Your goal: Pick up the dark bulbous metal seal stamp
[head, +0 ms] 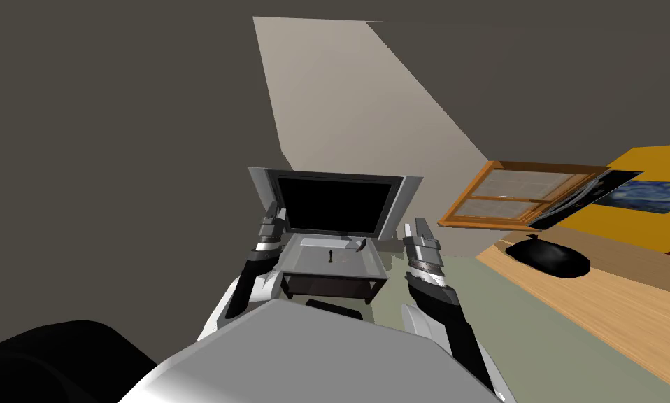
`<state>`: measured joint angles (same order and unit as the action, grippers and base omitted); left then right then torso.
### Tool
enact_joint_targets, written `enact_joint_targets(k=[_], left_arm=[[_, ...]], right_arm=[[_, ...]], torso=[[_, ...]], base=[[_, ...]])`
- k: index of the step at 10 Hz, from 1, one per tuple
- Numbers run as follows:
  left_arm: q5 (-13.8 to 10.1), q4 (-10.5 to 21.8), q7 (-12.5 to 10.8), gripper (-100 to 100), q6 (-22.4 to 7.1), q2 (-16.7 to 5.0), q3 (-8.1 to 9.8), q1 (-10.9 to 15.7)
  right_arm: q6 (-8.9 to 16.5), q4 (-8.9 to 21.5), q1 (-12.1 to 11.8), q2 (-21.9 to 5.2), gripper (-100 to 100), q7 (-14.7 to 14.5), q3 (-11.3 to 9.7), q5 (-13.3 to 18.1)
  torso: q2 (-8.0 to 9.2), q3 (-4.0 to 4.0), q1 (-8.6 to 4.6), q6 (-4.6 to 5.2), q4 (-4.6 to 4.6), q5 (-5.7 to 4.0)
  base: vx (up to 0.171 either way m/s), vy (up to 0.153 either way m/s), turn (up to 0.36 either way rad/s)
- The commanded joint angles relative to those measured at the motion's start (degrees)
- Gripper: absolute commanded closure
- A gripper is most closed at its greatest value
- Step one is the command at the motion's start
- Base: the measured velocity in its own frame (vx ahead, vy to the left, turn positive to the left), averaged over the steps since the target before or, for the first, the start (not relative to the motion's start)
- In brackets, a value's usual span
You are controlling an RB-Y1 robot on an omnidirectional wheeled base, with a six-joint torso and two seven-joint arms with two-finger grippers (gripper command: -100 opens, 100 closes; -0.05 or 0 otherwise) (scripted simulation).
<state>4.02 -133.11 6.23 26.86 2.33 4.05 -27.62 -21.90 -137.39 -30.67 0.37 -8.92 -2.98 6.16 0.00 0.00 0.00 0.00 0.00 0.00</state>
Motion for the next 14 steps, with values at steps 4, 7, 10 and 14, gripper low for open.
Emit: enact_joint_targets(k=[4, 7, 10, 14], left_arm=[[-0.3, 2.2, 0.5, -100, -3.8, -7.7, 0.13, -1.0], [-0.5, 3.8, 0.9, -100, -6.8, -10.7, 0.23, -1.9], [-0.7, 6.8, 1.7, -100, -11.7, -14.3, 0.41, -3.6], [-0.9, 8.9, 2.4, -100, -16.6, -16.4, 0.53, -4.9]], right_arm=[[0.0, 0.0, 0.0, 0.0, 0, 0.0, 0.0, 0.0], [0.0, 0.0, 0.0, 0.0, 0, 0.0, 0.0, 0.0], [0.0, 0.0, 0.0, 0.0, 0, 0.0, 0.0, 0.0], [0.0, 0.0, 0.0, 0.0, 0, 0.0, 0.0, 0.0]], torso=[[0.06, 0.03, 0.01, 0.02, 0.01, 0.0], [0.09, 0.05, 0.0, -0.01, 0.02, 0.0], [0.16, 0.09, -0.04, 0.03, 0.03, -0.01], [0.18, 0.1, -0.05, 0.03, 0.04, -0.01]], base=[[-0.014, -0.004, -0.151], [-0.024, -0.008, -0.139], [-0.044, -0.021, -0.333], [-0.038, -0.018, -0.181]])
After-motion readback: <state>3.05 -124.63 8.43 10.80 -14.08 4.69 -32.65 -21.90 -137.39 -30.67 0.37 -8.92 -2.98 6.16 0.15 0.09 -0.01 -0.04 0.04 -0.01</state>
